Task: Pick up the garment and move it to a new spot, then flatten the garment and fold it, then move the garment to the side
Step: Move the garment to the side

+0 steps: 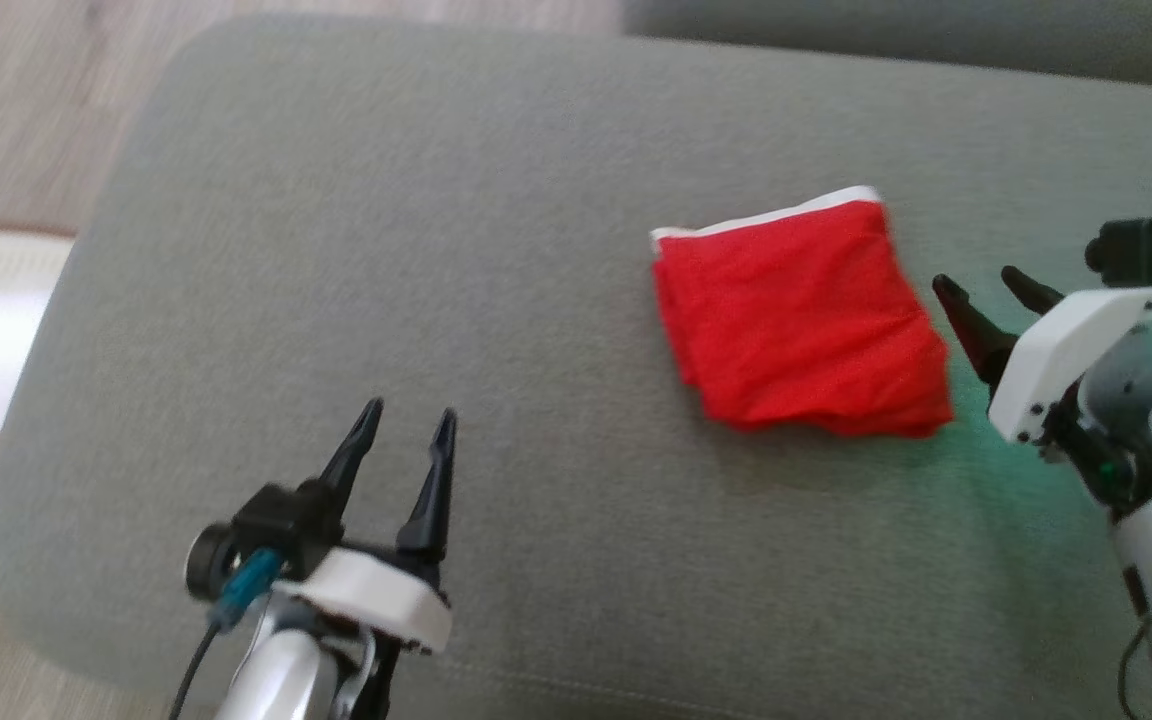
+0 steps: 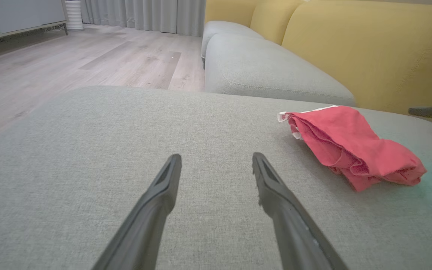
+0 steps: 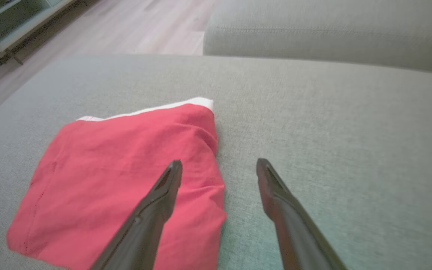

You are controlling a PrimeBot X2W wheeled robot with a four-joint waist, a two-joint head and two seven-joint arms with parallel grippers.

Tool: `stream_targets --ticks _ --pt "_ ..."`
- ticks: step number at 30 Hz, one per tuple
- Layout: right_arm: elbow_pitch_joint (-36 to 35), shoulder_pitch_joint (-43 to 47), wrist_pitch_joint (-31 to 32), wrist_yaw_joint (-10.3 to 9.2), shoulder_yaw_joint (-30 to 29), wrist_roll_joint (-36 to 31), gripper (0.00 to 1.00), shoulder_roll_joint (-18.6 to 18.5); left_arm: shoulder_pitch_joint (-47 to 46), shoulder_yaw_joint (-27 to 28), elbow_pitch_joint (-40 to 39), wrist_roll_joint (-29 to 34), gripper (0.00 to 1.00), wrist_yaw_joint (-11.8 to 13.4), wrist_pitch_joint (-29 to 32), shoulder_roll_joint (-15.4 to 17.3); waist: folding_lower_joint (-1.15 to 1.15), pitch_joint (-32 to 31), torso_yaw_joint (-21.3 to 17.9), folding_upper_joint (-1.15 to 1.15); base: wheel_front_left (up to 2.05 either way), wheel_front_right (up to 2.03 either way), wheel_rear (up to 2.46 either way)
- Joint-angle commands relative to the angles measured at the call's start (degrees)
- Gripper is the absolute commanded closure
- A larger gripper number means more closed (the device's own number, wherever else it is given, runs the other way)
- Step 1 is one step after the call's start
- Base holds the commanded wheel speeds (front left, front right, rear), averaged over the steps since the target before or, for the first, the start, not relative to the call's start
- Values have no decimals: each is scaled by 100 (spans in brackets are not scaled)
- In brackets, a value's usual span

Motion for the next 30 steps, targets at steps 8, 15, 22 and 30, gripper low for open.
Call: stream_targets --ticks 8,15,22,30 --pt "1149 -752 540 -4 -186 133 0 169 -578 -211 -103 -160 0 102 -46 2 -1 508 546 0 0 0 0" --pt "1238 -913 510 -4 -88 732 100 298 -613 -241 -170 -213 0 251 -46 2 -1 548 342 0 0 0 0" --pt "1187 -1000 172 -4 -42 1057 100 165 -510 81 -226 -63 0 225 -46 9 -1 458 -544 0 0 0 0" --pt "1311 -1108 -105 -4 -223 1024 100 -442 -447 206 -247 83 0 111 -46 10 -1 487 -1441 0 0 0 0"
